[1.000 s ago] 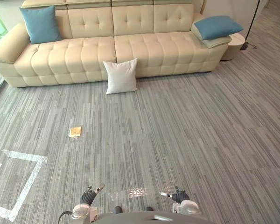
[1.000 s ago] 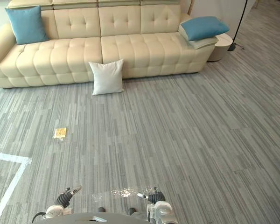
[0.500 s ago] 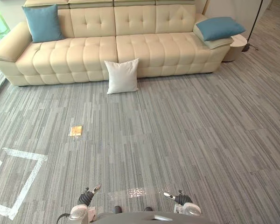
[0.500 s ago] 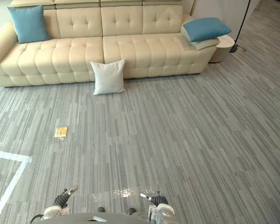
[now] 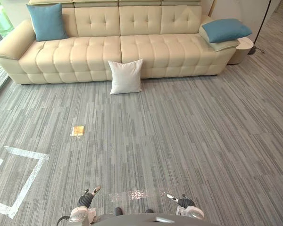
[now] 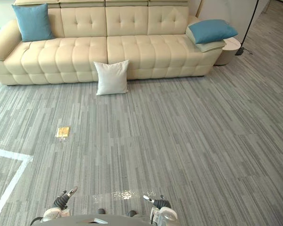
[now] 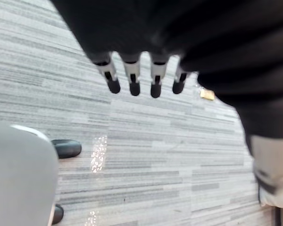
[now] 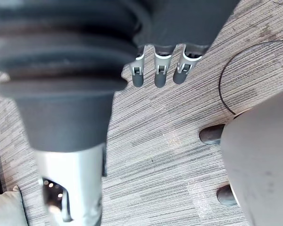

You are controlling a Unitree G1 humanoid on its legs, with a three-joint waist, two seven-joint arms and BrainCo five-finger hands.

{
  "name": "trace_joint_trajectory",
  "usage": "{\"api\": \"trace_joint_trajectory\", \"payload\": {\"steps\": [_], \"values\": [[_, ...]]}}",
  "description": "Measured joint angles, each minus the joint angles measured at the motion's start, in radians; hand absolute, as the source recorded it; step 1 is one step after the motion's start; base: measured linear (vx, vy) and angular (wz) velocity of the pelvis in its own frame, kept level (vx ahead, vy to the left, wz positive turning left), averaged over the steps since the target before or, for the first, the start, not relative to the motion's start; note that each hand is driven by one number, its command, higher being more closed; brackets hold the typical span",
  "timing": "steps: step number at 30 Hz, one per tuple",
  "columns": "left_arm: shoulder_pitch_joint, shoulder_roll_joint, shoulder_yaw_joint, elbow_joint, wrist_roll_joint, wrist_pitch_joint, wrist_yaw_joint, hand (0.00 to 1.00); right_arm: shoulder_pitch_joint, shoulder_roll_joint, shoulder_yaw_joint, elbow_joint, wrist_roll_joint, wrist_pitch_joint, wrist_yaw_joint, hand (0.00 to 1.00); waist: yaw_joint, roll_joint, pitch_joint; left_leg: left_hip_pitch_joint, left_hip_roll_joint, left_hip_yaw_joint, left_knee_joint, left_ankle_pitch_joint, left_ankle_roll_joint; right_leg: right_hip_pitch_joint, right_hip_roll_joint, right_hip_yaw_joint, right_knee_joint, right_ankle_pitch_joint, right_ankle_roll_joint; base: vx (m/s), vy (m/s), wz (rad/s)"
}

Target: Pick up cushions and gather them together orderly.

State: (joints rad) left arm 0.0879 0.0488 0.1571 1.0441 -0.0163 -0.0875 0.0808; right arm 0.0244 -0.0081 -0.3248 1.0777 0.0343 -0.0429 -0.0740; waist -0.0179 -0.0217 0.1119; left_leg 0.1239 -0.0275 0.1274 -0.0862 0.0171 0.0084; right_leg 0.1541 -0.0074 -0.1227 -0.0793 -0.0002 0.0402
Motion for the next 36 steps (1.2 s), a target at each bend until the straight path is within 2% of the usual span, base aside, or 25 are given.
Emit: {"api": "trace_joint_trajectory", "payload": {"steps": [11,14,15,16,18,19,21,22,23,24,26,28,29,30,31,32,33,34,35,36], "values": [[-0.009,-0.001,0.002,0.0,0.0,0.004,0.001,0.0,0.0,0.001,-0.001,-0.002,0.008,0.0,0.0,0.0,0.003,-0.014,0.01,-0.011,0.0,-0.014,0.0,-0.004,-0.006,-0.008,-0.001,-0.025,0.006,-0.019,-0.004,-0.02,-0.021,0.04],[-0.018,-0.011,0.039,-0.003,-0.003,0.008,0.004,0.0,0.001,0.0,-0.003,-0.008,0.019,0.0,0.0,0.0,0.009,-0.006,0.026,-0.024,0.008,-0.01,0.007,-0.016,-0.018,-0.038,-0.002,-0.039,0.069,-0.063,-0.011,0.01,-0.042,0.13],[-0.02,-0.01,0.043,-0.005,-0.005,0.01,0.006,0.0,0.004,0.002,-0.008,-0.021,0.022,-0.001,0.0,0.0,0.005,-0.016,0.028,-0.038,0.016,0.017,0.031,-0.032,-0.023,-0.053,-0.009,-0.057,0.11,-0.092,-0.012,0.04,-0.034,0.27],[-0.023,-0.01,0.046,-0.008,-0.01,0.011,0.006,0.0,0.007,0.004,-0.012,-0.034,0.023,-0.001,0.0,0.0,0.003,-0.019,0.037,-0.054,0.022,0.035,0.071,-0.052,-0.027,-0.059,-0.016,-0.062,0.134,-0.109,-0.011,0.07,-0.037,0.35],[-0.026,-0.011,0.085,-0.031,-0.029,0.012,0.007,0.0,0.019,0.005,-0.012,-0.058,0.04,-0.001,0.0,0.0,0.014,-0.021,0.054,-0.137,0.051,0.096,0.291,-0.139,-0.055,-0.102,-0.04,-0.069,0.247,-0.178,-0.021,0.09,-0.052,0.19],[-0.027,-0.012,0.09,-0.038,-0.032,0.012,0.007,0.0,0.022,0.005,-0.012,-0.073,0.04,0.0,0.0,0.0,0.018,-0.021,0.057,-0.163,0.056,0.11,0.356,-0.151,-0.06,-0.104,-0.047,-0.07,0.266,-0.192,-0.02,0.12,-0.059,0.11],[-0.026,-0.026,0.123,-0.07,-0.056,0.008,0.005,0.0,0.034,0.008,-0.007,-0.108,0.042,-0.001,0.0,0.0,0.022,-0.02,0.081,-0.291,0.11,0.18,0.67,-0.189,-0.075,-0.069,-0.067,-0.072,0.293,-0.227,-0.028,0.14,-0.014,0.06],[-0.025,-0.031,0.123,-0.071,-0.059,0.006,0.005,0.0,0.038,0.005,-0.002,-0.117,0.042,0.002,0.0,0.0,0.025,-0.013,0.083,-0.314,0.128,0.19,0.71,-0.217,-0.075,-0.059,-0.066,-0.072,0.294,-0.236,-0.029,0.17,0.053,-0.01],[-0.025,-0.037,0.123,-0.071,-0.061,0.006,0.004,0.0,0.04,-0.007,-0.001,-0.12,0.042,0.002,0.0,0.0,0.023,0.006,0.084,-0.342,0.156,0.206,0.73,-0.247,-0.066,-0.035,-0.068,-0.071,0.294,-0.258,-0.031,0.2,0.109,0.01],[-0.025,-0.042,0.123,-0.076,-0.062,0.006,0.001,0.0,0.04,-0.012,-0.001,-0.119,0.042,0.003,0.0,0.0,0.023,0.013,0.085,-0.37,0.165,0.208,0.699,-0.251,-0.058,-0.014,-0.083,-0.07,0.293,-0.273,-0.02,0.22,0.136,0.0],[-0.026,-0.043,0.117,-0.09,-0.062,0.003,0.0,0.0,0.036,-0.013,0.006,-0.119,0.042,0.002,-0.001,0.0,0.032,0.011,0.084,-0.407,0.16,0.204,0.585,-0.226,-0.055,0.004,-0.117,-0.06,0.285,-0.298,0.004,0.26,0.203,-0.12],[-0.027,-0.046,0.118,-0.097,-0.063,0.0,-0.001,0.0,0.033,-0.015,0.012,-0.117,0.042,0.004,-0.001,0.0,0.035,0.014,0.084,-0.442,0.155,0.199,0.409,-0.141,-0.066,0.03,-0.147,-0.05,0.252,-0.315,0.031,0.33,0.292,-0.21],[-0.027,-0.046,0.118,-0.105,-0.063,0.0,0.0,0.0,0.035,-0.016,0.034,-0.117,0.042,0.004,-0.003,0.0,0.04,0.01,0.081,-0.456,0.153,0.203,0.365,-0.024,-0.07,0.046,-0.165,-0.035,0.224,-0.325,0.049,0.51,0.413,-0.37],[-0.032,-0.049,0.118,-0.111,-0.063,-0.001,0.0,0.0,0.03,-0.014,0.049,-0.113,0.041,0.005,-0.003,0.0,0.052,-0.002,0.07,-0.458,0.133,0.229,0.386,0.001,-0.015,0.054,-0.19,-0.018,0.188,-0.324,0.033,0.54,0.383,-0.41],[-0.042,-0.043,0.118,-0.11,-0.061,-0.002,0.001,0.0,0.019,-0.003,0.049,-0.104,0.04,0.004,0.0,0.0,0.049,-0.013,0.071,-0.474,0.132,0.235,0.418,-0.04,-0.015,0.054,-0.192,-0.003,0.174,-0.297,0.005,0.48,0.282,-0.36],[-0.045,-0.04,0.122,-0.109,-0.063,-0.002,0.002,0.0,0.003,0.005,0.047,-0.098,0.037,0.002,0.0,0.0,0.049,-0.014,0.07,-0.502,0.141,0.231,0.475,-0.085,-0.003,0.051,-0.186,0.012,0.165,-0.246,-0.002,0.5,0.283,-0.19],[-0.048,-0.022,0.128,-0.11,-0.068,-0.003,-0.001,0.0,-0.004,0.006,0.046,-0.077,0.037,0.002,0.0,0.0,0.055,-0.031,0.063,-0.511,0.142,0.232,0.57,-0.136,0.025,0.066,-0.202,0.039,0.157,-0.201,0.009,0.5,0.304,-0.15],[-0.048,-0.018,0.132,-0.11,-0.069,-0.002,-0.001,0.0,-0.004,0.007,0.045,-0.07,0.037,0.003,0.0,0.0,0.055,-0.044,0.056,-0.511,0.141,0.236,0.604,-0.153,0.032,0.073,-0.218,0.056,0.164,-0.186,0.011,0.59,0.345,-0.3],[-0.048,-0.008,0.144,-0.108,-0.069,-0.001,0.0,0.0,-0.004,0.013,0.038,-0.055,0.037,0.003,0.002,0.0,0.066,-0.062,0.044,-0.51,0.139,0.234,0.667,-0.167,0.042,0.073,-0.24,0.081,0.197,-0.149,0.026,0.46,0.212,-0.61],[-0.048,0.002,0.152,-0.095,-0.069,0.0,-0.001,0.0,-0.005,0.016,0.036,-0.043,0.036,-0.001,0.005,0.0,0.078,-0.066,0.036,-0.496,0.143,0.23,0.716,-0.167,0.042,0.052,-0.249,0.107,0.259,-0.1,0.026,0.44,0.19,-0.81]]}}
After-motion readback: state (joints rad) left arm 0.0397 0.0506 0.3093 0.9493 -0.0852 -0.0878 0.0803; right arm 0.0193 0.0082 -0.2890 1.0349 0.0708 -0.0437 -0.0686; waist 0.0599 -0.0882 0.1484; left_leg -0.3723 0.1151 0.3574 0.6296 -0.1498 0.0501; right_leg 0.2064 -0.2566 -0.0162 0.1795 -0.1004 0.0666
